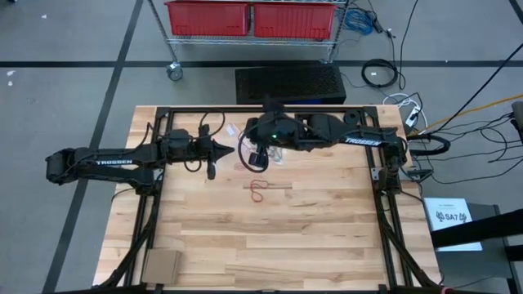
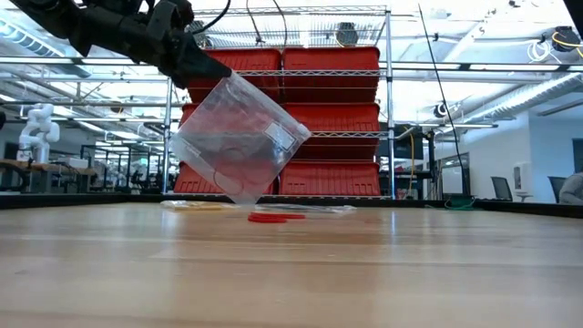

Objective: Sort rubber bands
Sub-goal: Put the red rubber band into the bottom right transparent zip bag

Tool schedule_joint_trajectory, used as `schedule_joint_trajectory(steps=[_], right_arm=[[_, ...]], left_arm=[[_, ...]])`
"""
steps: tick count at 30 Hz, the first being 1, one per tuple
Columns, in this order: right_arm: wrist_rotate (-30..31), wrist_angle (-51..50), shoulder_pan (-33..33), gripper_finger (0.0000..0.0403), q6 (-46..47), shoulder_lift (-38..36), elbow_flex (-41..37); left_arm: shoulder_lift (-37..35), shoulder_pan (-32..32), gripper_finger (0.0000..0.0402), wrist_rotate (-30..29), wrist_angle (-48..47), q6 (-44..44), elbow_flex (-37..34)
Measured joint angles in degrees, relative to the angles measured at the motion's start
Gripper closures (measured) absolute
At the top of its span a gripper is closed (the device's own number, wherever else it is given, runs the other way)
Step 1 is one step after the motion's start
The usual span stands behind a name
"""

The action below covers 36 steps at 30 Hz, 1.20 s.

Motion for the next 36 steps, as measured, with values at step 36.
schedule_joint_trajectory(steps=[36], right_arm=[[-5.4,-8.3,-1.0,0.0403,4.1,2.6,-0.1]], left_arm=[[0.0,-1.6,0.0402,0.7,6.9,0.0,0.0]])
